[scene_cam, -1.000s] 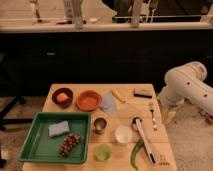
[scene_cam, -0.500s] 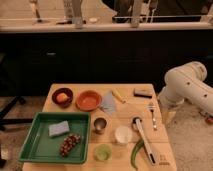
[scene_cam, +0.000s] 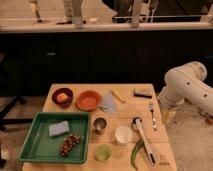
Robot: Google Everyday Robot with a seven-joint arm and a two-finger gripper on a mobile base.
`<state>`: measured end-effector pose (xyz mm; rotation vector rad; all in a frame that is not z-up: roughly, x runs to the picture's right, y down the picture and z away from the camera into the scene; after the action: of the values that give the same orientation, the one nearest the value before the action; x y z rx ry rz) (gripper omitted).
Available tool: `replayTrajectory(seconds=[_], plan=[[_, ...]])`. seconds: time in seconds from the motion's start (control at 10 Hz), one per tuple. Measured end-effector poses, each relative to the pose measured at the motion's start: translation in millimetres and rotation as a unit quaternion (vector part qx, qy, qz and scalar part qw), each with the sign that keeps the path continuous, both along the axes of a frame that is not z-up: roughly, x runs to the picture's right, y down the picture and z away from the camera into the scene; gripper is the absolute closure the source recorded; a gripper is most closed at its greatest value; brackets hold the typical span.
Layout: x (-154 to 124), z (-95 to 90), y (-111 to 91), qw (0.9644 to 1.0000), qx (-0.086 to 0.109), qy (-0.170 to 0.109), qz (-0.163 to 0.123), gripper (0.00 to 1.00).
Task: Wipe table surface with eraser
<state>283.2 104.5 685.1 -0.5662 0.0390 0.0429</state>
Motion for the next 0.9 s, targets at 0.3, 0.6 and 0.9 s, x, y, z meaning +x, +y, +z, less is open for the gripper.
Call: replayTrajectory(seconds=[0.3, 0.6, 0.9], plan=[[0.0, 0.0, 0.0, 1.0000, 0.000, 0.000, 0.000, 0.20], [0.0, 0.0, 0.0, 1.0000, 0.000, 0.000, 0.000, 0.20], [1.8, 0.3, -2.9, 1.0000, 0.006, -0.005, 0.002, 0.20]])
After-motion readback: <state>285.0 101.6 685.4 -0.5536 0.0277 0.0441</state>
